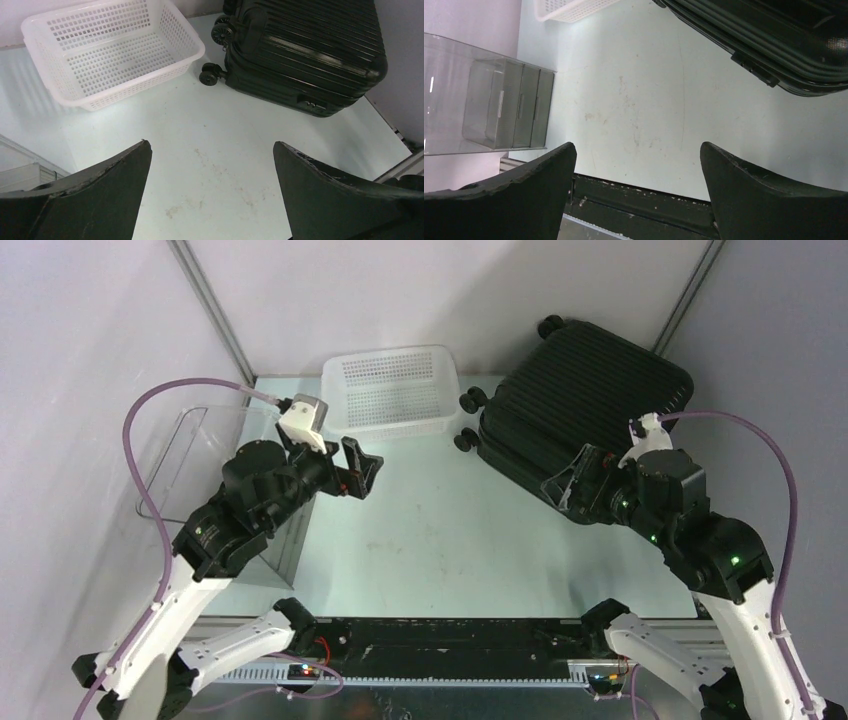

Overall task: Open, take out, and arrange the luggage
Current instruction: Rotate the luggage at the center of the board.

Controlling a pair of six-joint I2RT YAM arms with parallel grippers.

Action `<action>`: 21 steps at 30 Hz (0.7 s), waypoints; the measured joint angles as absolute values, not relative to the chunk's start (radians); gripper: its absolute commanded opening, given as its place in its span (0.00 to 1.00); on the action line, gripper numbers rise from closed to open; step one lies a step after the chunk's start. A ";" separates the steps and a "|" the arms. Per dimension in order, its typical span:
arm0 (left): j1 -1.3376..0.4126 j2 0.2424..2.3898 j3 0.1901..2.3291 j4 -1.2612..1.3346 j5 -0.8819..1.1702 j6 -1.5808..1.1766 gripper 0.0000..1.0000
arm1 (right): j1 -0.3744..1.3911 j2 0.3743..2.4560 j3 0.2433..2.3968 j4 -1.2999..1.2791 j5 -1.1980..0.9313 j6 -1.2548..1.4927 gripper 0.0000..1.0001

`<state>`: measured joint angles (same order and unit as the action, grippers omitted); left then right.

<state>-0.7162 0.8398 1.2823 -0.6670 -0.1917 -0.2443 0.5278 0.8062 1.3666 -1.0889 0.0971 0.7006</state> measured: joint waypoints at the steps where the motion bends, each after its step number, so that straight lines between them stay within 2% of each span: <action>1: -0.716 0.836 1.279 -0.666 -0.195 -0.244 1.00 | 0.528 0.810 1.366 -1.087 0.096 0.700 0.97; 13: -0.716 0.859 1.242 -0.614 -0.230 -0.200 1.00 | 0.528 0.788 1.353 -1.004 0.048 0.696 0.98; 21: -0.716 1.027 1.222 -0.428 -0.202 -0.101 1.00 | 0.528 0.776 1.353 -0.991 0.000 0.667 0.99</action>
<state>-0.7162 1.0267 1.2217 -0.4278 -0.2020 -0.1005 0.5278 0.7757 1.3525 -0.9909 0.0002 0.6674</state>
